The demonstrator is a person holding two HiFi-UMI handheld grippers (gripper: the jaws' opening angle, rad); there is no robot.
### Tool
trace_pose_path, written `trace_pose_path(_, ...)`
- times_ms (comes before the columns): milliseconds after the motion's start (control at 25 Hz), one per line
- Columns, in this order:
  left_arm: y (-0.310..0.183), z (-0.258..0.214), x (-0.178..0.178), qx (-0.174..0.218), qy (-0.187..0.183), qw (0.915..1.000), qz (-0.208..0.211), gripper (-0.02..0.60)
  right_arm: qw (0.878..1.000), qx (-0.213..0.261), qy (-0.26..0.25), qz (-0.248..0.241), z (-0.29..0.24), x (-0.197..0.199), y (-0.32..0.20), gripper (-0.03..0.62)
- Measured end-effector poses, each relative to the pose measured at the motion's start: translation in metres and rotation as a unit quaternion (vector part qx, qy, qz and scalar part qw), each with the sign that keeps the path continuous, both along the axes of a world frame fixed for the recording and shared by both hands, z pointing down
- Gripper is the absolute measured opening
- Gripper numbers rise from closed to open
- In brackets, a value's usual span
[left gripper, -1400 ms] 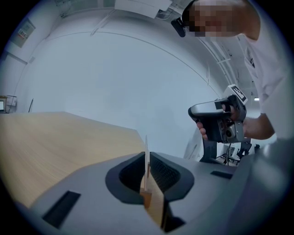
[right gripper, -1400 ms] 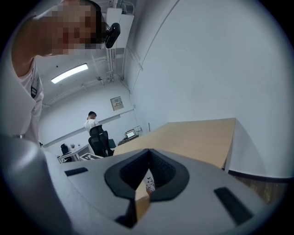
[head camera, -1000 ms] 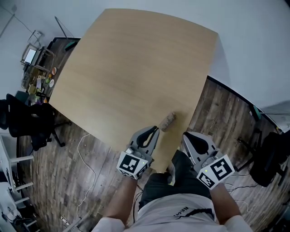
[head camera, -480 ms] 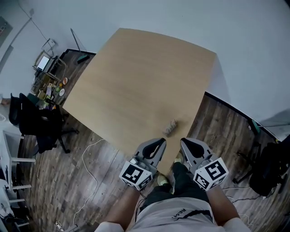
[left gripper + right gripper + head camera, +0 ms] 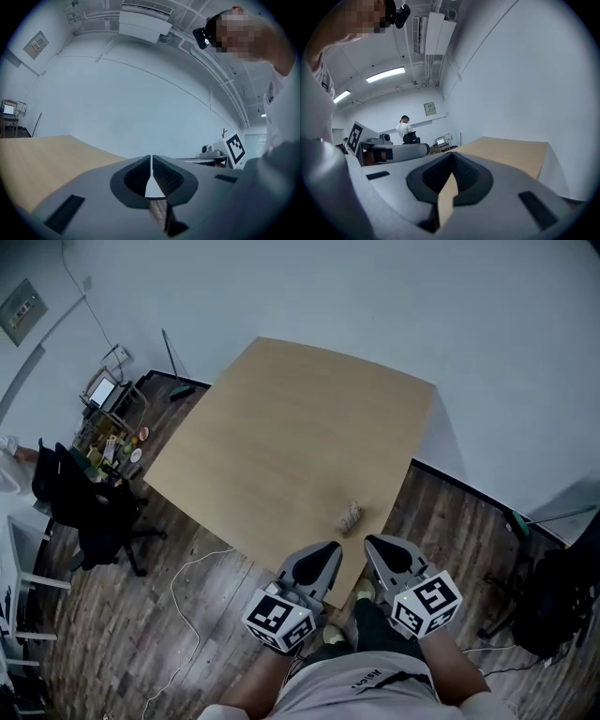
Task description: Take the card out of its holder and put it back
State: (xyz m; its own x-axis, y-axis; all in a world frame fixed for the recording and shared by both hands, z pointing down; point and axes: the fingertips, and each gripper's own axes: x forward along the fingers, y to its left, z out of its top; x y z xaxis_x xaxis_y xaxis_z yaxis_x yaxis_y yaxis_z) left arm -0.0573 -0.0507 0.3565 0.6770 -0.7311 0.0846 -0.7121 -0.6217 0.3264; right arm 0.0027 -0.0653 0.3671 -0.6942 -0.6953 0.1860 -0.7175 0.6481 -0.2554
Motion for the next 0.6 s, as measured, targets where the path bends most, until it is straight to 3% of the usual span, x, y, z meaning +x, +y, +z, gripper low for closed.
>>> trace_pose_path(600,0.025,-0.042,0.005,0.023,0.003,0.9997,-0.005,0.025,1.000,0.030,-0.001,0.006,-0.044,0.008,0.020,0.012)
